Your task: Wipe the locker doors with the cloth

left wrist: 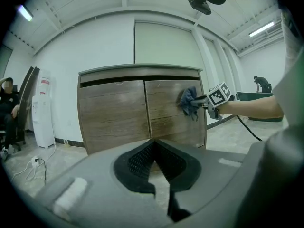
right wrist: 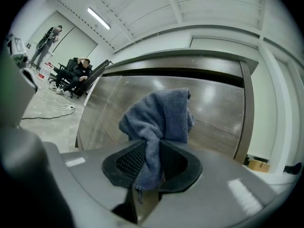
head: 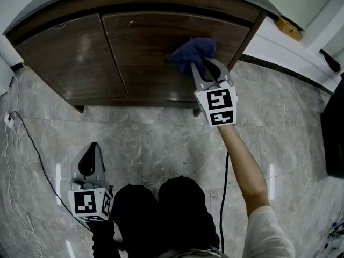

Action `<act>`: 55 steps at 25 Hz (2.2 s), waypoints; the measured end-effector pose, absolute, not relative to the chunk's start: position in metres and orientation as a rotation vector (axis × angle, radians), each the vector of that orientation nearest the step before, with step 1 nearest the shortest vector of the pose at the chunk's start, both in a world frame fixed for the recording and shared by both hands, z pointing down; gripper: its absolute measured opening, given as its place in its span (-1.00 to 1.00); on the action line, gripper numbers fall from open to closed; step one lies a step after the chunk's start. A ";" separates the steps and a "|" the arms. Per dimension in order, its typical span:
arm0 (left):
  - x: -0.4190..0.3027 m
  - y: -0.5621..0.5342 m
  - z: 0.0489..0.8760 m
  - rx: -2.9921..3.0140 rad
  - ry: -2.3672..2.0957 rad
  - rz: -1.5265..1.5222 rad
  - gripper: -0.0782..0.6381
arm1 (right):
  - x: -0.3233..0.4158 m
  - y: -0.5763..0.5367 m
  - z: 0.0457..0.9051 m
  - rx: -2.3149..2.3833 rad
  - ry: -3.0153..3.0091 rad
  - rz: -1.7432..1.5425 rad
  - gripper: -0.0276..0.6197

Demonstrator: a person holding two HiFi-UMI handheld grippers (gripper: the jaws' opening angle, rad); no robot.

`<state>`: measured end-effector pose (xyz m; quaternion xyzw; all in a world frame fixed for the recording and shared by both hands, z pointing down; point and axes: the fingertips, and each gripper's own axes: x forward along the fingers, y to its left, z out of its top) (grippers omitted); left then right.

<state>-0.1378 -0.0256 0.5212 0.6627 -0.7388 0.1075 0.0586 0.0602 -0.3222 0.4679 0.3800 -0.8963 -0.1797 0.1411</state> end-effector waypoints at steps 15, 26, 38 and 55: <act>-0.133 -0.026 0.513 2.030 -2.233 0.308 -0.78 | 0.047 -0.322 0.387 1.137 -2.668 -0.591 -0.64; -0.135 -0.024 0.517 2.014 -2.228 0.316 -0.78 | 0.036 -0.319 0.383 1.172 -2.706 -0.605 -0.63; -0.145 -0.018 0.528 1.984 -2.231 0.340 -0.78 | 0.025 -0.316 0.473 1.130 -2.689 -0.421 -0.64; -0.152 -0.017 0.534 1.966 -2.231 0.372 -0.78 | 0.015 -0.311 0.613 1.055 -2.619 -0.217 -0.64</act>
